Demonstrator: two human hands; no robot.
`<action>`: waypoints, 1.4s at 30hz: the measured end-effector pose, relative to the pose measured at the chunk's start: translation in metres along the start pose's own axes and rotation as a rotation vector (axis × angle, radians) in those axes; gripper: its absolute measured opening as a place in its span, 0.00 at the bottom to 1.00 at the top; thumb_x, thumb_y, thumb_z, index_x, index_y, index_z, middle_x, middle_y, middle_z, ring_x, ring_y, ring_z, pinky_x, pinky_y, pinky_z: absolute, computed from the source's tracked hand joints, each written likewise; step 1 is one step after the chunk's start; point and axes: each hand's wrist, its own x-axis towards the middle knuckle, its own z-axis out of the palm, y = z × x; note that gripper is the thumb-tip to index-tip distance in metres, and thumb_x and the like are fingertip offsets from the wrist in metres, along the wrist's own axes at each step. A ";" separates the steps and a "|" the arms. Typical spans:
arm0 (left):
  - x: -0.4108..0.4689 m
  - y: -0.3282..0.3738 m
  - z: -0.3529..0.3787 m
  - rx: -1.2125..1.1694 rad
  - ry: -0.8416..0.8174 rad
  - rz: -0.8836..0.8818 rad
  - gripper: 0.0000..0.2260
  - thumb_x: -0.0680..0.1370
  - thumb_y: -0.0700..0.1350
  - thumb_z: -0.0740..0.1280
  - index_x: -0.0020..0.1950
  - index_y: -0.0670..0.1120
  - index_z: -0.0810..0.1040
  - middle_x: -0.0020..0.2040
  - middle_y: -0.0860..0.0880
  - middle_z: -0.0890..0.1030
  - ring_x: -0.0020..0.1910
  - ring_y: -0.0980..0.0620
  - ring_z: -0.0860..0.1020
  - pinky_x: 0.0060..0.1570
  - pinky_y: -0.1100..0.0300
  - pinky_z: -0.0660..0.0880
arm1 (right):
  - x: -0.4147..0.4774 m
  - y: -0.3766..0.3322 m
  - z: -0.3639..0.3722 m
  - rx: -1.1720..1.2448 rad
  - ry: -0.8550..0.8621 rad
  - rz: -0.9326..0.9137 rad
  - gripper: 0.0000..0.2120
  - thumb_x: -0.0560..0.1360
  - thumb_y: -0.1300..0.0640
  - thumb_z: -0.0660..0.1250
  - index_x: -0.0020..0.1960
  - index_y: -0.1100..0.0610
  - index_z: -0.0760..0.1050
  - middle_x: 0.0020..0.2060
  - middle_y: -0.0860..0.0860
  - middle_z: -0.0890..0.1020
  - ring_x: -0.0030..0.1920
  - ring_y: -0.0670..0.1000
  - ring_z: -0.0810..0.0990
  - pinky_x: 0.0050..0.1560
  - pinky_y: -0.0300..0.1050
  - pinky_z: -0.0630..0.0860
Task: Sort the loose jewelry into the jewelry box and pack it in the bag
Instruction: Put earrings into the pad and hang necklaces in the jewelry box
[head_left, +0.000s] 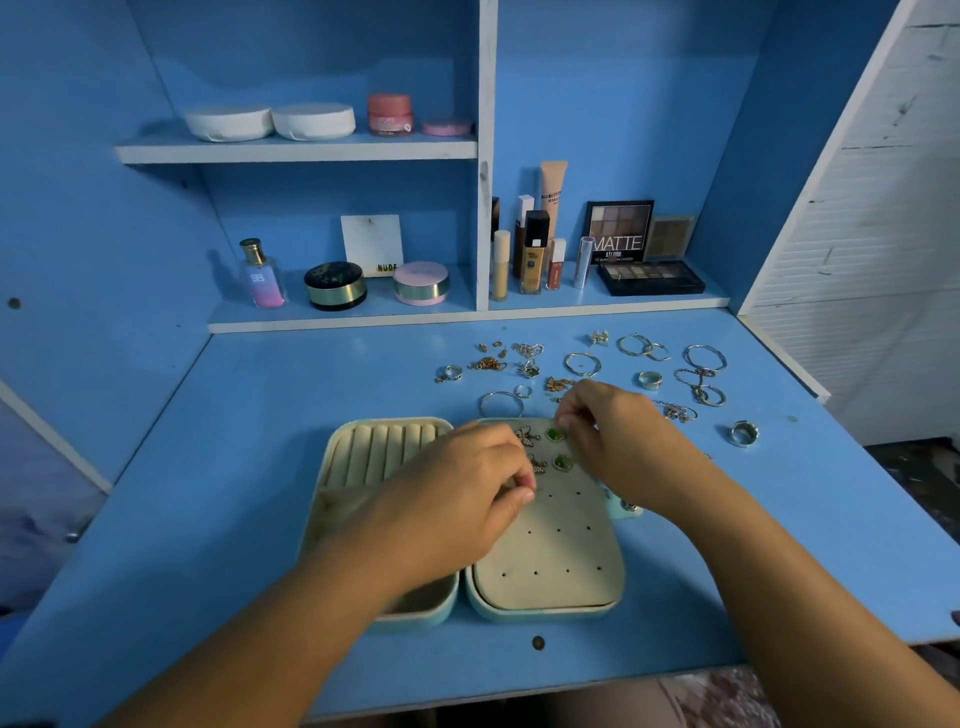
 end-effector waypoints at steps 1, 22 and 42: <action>0.002 0.003 0.003 0.003 0.002 0.007 0.04 0.78 0.46 0.67 0.48 0.47 0.80 0.48 0.54 0.77 0.48 0.59 0.72 0.51 0.66 0.69 | 0.000 0.000 0.001 0.004 -0.001 0.003 0.05 0.79 0.60 0.60 0.48 0.55 0.74 0.38 0.49 0.76 0.31 0.43 0.71 0.29 0.34 0.65; 0.017 0.018 0.020 0.103 -0.064 0.002 0.06 0.81 0.45 0.63 0.54 0.47 0.78 0.52 0.51 0.74 0.52 0.51 0.72 0.53 0.52 0.73 | 0.015 -0.007 -0.012 0.291 -0.143 0.392 0.15 0.80 0.54 0.58 0.45 0.67 0.72 0.34 0.55 0.70 0.35 0.52 0.65 0.35 0.43 0.63; 0.041 -0.005 -0.032 -0.416 -0.106 -0.292 0.30 0.66 0.51 0.80 0.63 0.63 0.71 0.64 0.60 0.71 0.65 0.65 0.68 0.59 0.65 0.68 | -0.013 -0.025 -0.012 1.686 0.064 0.373 0.06 0.81 0.63 0.57 0.52 0.64 0.71 0.38 0.58 0.81 0.33 0.48 0.82 0.34 0.39 0.79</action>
